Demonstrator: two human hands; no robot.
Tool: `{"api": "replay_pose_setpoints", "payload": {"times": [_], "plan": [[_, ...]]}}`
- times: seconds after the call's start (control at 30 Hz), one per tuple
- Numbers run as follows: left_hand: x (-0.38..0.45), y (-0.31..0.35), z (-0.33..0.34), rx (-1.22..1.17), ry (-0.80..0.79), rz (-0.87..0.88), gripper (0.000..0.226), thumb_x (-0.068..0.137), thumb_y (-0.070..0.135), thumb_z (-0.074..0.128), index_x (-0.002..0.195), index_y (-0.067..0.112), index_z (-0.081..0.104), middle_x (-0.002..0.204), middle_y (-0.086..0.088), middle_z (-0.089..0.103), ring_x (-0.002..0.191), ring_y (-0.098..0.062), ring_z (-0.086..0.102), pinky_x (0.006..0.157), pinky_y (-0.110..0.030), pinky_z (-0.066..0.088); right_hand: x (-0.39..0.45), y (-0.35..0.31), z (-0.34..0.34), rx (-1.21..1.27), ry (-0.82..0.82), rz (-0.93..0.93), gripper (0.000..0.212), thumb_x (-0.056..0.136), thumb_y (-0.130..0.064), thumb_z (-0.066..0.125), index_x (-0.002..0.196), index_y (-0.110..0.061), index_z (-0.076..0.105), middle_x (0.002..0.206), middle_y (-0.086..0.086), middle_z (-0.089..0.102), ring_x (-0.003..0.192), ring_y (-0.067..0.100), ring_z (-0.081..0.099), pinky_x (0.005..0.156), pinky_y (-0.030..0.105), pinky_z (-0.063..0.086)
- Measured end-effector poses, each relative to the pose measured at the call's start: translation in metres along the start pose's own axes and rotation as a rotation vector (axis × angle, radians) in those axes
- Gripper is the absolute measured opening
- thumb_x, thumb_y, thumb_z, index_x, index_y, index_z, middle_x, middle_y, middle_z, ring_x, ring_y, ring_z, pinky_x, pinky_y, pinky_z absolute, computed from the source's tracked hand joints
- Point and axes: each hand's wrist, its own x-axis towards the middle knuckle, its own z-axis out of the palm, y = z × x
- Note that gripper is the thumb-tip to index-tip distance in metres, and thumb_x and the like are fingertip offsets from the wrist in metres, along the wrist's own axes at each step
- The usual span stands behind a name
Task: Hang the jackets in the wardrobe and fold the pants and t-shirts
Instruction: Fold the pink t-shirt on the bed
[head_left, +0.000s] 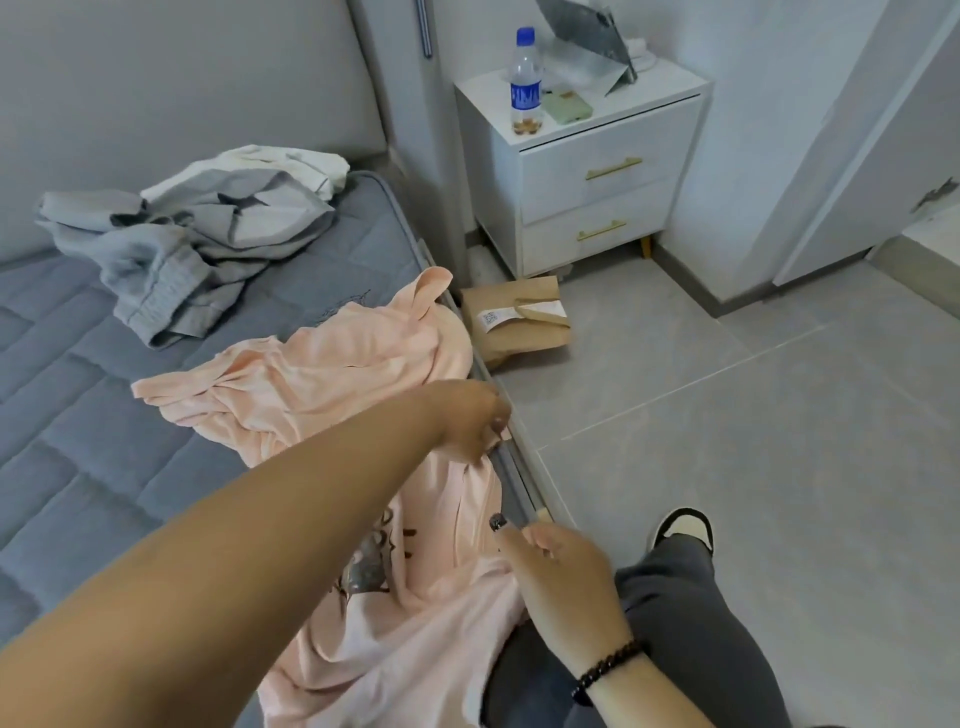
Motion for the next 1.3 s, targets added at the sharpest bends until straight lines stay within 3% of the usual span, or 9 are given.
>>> {"api": "replay_pose_setpoints", "payload": {"times": [0.1,0.23,0.4,0.53,0.6,0.67,0.87,1.17,1.3], "plan": [[-0.014,-0.012,-0.008,0.07,-0.152,-0.13,0.028,0.09,0.03,0.057,0.113,0.015,0.061,0.11,-0.006,0.061,0.094,-0.024,0.054,0.08,-0.034,0.048,0.008,0.001,-0.003,-0.063,-0.015,-0.056,0.04,0.086,-0.024,0.057,0.061,0.006,0.051,0.056,0.003,0.046,0.055,0.01,0.041,0.056,0.025,0.033],[-0.037,-0.03,-0.016,0.092,-0.258,-0.273,0.041,0.093,0.042,0.051,0.12,0.013,0.06,0.097,-0.003,0.054,0.092,-0.024,0.053,0.083,-0.034,0.047,0.011,-0.003,-0.015,-0.022,0.011,-0.054,0.033,0.074,-0.013,0.071,0.054,-0.017,0.045,0.044,-0.014,0.045,0.048,-0.003,0.045,0.048,0.01,0.033],[-0.09,-0.049,-0.039,0.204,-0.194,-0.338,0.065,0.086,0.072,0.043,0.126,0.023,0.057,0.113,-0.004,0.057,0.106,-0.027,0.051,0.091,-0.036,0.041,0.019,-0.016,-0.06,-0.279,-0.001,-0.158,0.023,0.078,0.0,0.058,0.081,-0.021,0.052,0.08,-0.009,0.052,0.073,0.006,0.048,0.053,0.008,0.034],[-0.144,-0.064,-0.048,0.454,-0.029,-0.246,0.05,0.093,0.06,0.043,0.126,0.025,0.057,0.121,0.0,0.059,0.118,-0.024,0.045,0.098,-0.036,0.037,0.018,-0.051,-0.1,-0.378,0.046,-0.244,0.047,0.085,-0.007,0.062,0.123,-0.03,0.047,0.083,-0.009,0.051,0.08,0.009,0.051,0.057,0.011,0.033],[-0.171,-0.067,-0.057,0.427,0.109,-0.271,0.047,0.095,0.059,0.039,0.117,0.023,0.06,0.119,0.001,0.056,0.118,-0.021,0.044,0.095,-0.033,0.037,0.013,-0.075,-0.109,-0.448,0.092,-0.319,0.023,0.087,-0.008,0.06,0.092,-0.03,0.056,0.073,-0.01,0.05,0.074,0.013,0.049,0.054,0.016,0.032],[-0.199,-0.072,-0.068,0.287,0.292,-0.333,0.046,0.095,0.058,0.04,0.103,0.019,0.064,0.11,-0.001,0.056,0.109,-0.022,0.049,0.088,-0.031,0.04,0.007,-0.1,-0.114,-0.553,0.17,-0.395,0.035,0.087,-0.009,0.056,0.056,-0.023,0.047,0.06,-0.007,0.046,0.067,0.017,0.045,0.05,0.021,0.027],[-0.279,-0.077,-0.115,-0.544,0.86,-0.452,0.055,0.088,0.056,0.056,0.067,0.004,0.057,0.064,-0.005,0.054,0.064,-0.022,0.048,0.06,-0.033,0.036,-0.022,-0.197,-0.128,-0.572,0.384,-0.522,0.045,0.086,-0.021,0.059,0.045,-0.014,0.041,0.049,0.001,0.04,0.052,0.02,0.04,0.046,0.029,0.025],[-0.412,-0.07,-0.18,-1.057,1.198,-0.284,0.02,0.083,0.034,0.074,0.086,0.014,0.071,0.08,0.001,0.068,0.077,-0.018,0.06,0.062,-0.026,0.044,-0.099,-0.339,-0.146,-0.252,0.418,-0.529,0.037,0.093,-0.025,0.042,0.065,-0.006,0.057,0.06,0.018,0.067,0.064,0.036,0.069,0.07,0.045,0.059],[-0.456,-0.058,-0.198,-1.041,1.307,-0.234,0.015,0.084,0.037,0.073,0.087,0.023,0.076,0.076,0.008,0.075,0.076,-0.016,0.069,0.063,-0.024,0.052,-0.135,-0.389,-0.145,-0.184,0.471,-0.639,0.029,0.089,-0.01,0.034,0.077,-0.005,0.06,0.053,0.013,0.067,0.053,0.026,0.068,0.063,0.035,0.06]]}}
